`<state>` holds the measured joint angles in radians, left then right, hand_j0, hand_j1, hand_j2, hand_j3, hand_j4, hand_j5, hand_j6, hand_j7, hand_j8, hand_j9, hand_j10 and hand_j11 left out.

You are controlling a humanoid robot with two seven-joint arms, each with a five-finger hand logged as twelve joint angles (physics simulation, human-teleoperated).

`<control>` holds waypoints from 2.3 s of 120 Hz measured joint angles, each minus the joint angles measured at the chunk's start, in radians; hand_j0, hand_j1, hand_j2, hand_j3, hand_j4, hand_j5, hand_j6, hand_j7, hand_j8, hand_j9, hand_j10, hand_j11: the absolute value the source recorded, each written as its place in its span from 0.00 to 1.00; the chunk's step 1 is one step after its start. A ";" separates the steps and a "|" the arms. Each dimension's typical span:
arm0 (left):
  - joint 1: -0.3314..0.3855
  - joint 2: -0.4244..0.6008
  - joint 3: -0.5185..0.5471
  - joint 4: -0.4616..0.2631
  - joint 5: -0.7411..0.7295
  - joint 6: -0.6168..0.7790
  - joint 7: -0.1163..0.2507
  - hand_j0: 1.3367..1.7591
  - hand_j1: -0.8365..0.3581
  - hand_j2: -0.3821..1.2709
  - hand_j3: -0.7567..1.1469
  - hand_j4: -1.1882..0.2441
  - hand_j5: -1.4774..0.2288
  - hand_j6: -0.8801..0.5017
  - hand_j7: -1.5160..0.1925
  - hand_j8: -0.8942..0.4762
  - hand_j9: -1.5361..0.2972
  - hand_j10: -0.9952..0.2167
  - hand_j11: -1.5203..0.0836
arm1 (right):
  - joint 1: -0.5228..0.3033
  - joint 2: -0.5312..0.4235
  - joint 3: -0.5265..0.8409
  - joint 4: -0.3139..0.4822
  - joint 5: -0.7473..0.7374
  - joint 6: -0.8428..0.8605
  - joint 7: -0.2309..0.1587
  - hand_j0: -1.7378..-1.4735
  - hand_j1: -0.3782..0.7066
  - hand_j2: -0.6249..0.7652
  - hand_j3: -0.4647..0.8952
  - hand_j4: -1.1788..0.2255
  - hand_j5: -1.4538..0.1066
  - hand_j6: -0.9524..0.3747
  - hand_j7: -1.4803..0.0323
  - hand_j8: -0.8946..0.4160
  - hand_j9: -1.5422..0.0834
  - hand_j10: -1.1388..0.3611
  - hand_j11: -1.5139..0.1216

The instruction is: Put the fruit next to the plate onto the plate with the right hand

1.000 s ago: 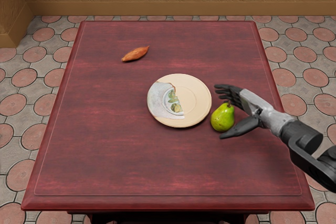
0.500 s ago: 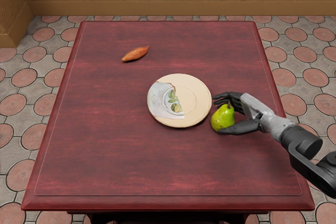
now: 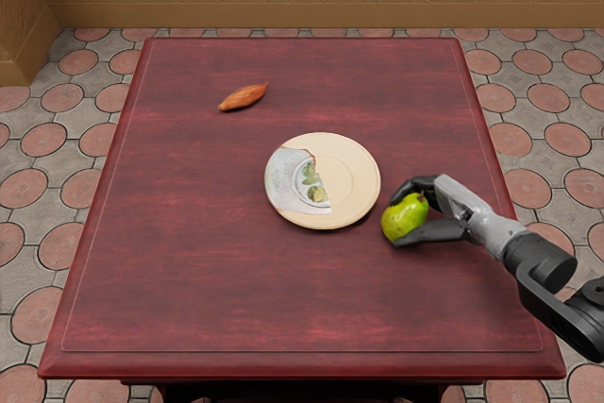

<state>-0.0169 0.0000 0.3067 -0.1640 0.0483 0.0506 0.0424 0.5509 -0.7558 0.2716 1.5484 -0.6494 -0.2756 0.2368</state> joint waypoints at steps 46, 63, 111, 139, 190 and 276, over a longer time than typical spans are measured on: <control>0.000 0.000 0.002 0.000 -0.001 0.000 0.001 0.76 0.99 0.23 0.40 0.83 0.87 0.64 0.89 0.65 0.84 0.82 0.95 | 0.033 -0.096 0.119 0.048 0.018 0.100 -0.038 0.31 0.54 0.88 0.34 0.26 0.18 0.21 0.25 0.39 0.24 0.48 0.22; 0.000 0.000 0.002 0.000 -0.001 0.000 0.001 0.76 0.99 0.23 0.40 0.83 0.87 0.64 0.89 0.65 0.84 0.82 0.95 | 0.086 -0.095 0.138 0.049 0.025 0.157 -0.056 0.31 0.53 0.88 0.34 0.25 0.18 0.18 0.24 0.40 0.23 0.48 0.23; 0.000 0.000 0.002 0.000 -0.001 0.000 0.001 0.76 0.99 0.23 0.40 0.83 0.87 0.64 0.89 0.65 0.84 0.82 0.95 | 0.174 0.049 0.170 -0.049 0.031 0.257 -0.078 0.31 0.58 0.87 0.34 0.24 0.16 0.12 0.23 0.47 0.23 0.53 0.22; -0.001 0.000 0.001 0.000 -0.001 0.000 0.001 0.76 0.99 0.23 0.40 0.83 0.87 0.64 0.89 0.65 0.84 0.82 0.95 | 0.191 0.176 0.164 -0.181 0.027 0.276 -0.077 0.31 0.59 0.87 0.34 0.24 0.16 0.08 0.23 0.48 0.23 0.54 0.21; -0.001 0.000 0.002 0.000 -0.001 0.000 0.001 0.76 0.99 0.23 0.40 0.83 0.87 0.64 0.89 0.65 0.84 0.82 0.95 | 0.192 0.272 0.149 -0.282 0.016 0.294 -0.075 0.31 0.59 0.87 0.34 0.24 0.16 0.06 0.23 0.47 0.23 0.53 0.21; -0.004 0.000 0.000 -0.007 -0.001 -0.003 0.000 0.76 0.99 0.23 0.40 0.83 0.87 0.64 0.89 0.65 0.84 0.82 0.95 | 0.191 -0.007 0.235 -0.249 0.067 0.658 -0.060 0.30 0.08 0.46 0.34 0.80 0.88 0.67 0.93 0.65 0.90 0.73 0.88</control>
<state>-0.0211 0.0000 0.3065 -0.1706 0.0473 0.0472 0.0429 0.7415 -0.7629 0.5069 1.2997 -0.5823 0.3824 0.1767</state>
